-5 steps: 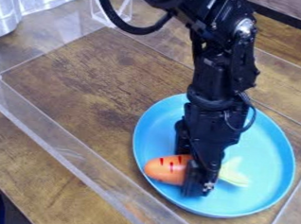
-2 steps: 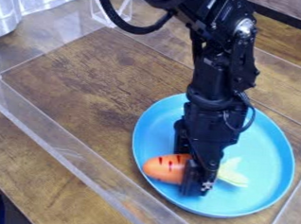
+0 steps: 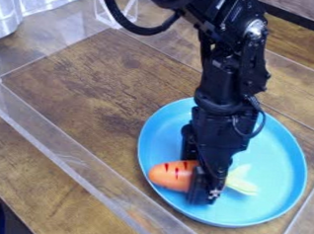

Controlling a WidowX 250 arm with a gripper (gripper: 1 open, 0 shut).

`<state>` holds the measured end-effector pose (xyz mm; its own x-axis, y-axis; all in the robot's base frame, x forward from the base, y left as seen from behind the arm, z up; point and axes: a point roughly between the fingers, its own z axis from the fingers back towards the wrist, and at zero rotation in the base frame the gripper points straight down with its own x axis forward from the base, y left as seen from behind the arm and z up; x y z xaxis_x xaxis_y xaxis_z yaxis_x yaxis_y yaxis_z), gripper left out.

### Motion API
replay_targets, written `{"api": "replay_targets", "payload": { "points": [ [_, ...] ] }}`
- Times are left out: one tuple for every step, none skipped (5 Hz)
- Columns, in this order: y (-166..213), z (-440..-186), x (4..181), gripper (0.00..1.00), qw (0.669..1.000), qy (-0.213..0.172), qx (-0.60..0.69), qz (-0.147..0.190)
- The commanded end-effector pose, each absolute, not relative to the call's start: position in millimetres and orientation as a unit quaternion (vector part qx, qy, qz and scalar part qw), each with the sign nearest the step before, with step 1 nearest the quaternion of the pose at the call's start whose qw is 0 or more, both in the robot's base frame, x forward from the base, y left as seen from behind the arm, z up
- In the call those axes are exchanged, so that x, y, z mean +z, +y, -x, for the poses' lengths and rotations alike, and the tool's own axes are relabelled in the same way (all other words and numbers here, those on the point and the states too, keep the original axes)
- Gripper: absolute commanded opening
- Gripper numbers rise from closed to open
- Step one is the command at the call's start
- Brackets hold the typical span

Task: Remove the carrot from inside the blue tray and put it on the table

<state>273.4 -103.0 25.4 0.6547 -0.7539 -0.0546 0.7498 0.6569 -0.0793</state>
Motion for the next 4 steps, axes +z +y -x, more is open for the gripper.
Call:
{"api": "replay_targets", "payload": {
  "points": [
    [-99.3, -279.7, 35.8, 0.0, 0.911, 0.029, -0.412, 0.019],
    [-97.8, -279.3, 38.0, 0.0, 0.91, 0.033, -0.413, 0.016],
    [-96.4, -278.8, 40.2, 0.0, 0.909, 0.036, -0.415, 0.012],
    [-95.0, -278.3, 42.0, 0.0, 0.908, 0.04, -0.418, 0.008]
  ]
}}
